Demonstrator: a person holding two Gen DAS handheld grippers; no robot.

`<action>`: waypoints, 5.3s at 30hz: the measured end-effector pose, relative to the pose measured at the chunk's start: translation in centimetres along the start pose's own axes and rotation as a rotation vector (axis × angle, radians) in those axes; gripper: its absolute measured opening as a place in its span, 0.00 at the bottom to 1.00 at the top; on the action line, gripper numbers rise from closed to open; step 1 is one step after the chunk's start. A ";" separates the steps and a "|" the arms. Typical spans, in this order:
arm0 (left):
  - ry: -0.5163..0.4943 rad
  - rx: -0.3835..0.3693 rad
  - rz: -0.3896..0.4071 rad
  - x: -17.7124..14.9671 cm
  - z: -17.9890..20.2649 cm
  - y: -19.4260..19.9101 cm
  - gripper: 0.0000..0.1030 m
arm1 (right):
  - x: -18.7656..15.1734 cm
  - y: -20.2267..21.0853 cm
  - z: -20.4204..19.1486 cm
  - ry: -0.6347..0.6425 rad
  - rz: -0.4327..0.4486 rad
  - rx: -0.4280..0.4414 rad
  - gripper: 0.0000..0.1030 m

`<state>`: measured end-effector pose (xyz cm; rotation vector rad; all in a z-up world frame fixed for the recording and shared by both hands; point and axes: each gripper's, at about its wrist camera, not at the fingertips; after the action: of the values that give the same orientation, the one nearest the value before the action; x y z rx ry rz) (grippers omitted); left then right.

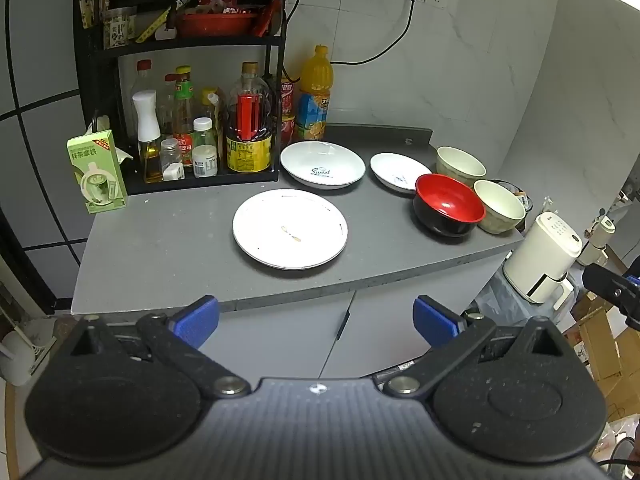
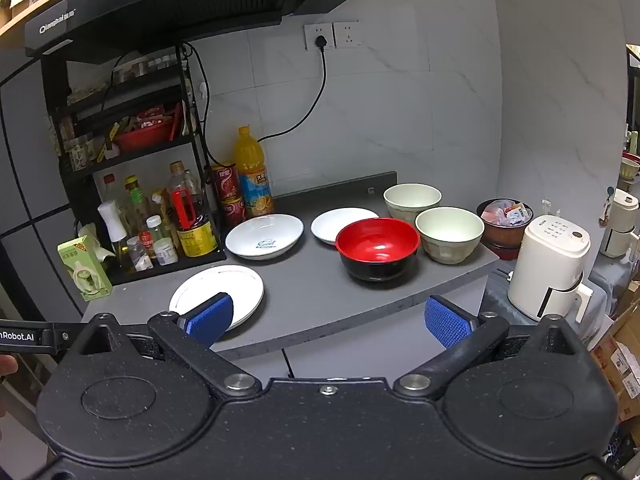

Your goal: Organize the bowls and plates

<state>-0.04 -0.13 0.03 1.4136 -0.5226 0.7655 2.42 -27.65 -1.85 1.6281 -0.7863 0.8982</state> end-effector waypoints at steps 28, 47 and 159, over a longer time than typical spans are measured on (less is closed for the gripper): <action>0.004 0.002 0.011 0.4 0.5 0.7 0.99 | 0.1 0.6 0.1 -0.007 -0.001 -0.015 1.00; 0.001 -0.020 0.006 0.7 0.3 0.3 0.99 | 0.0 -0.1 0.3 -0.021 -0.013 -0.019 1.00; -0.044 -0.152 -0.174 18.5 17.5 -26.8 0.98 | 11.2 -25.2 15.4 -0.149 -0.199 -0.092 1.00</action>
<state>34.05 -14.08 -2.60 1.3177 -0.4745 0.5453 32.01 -37.75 -6.51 1.6720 -0.7414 0.5969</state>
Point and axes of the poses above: each gripper's, at about its wrist camera, not at the fingertips, and y roughly against the way its jaws point, z to its right, x to its top
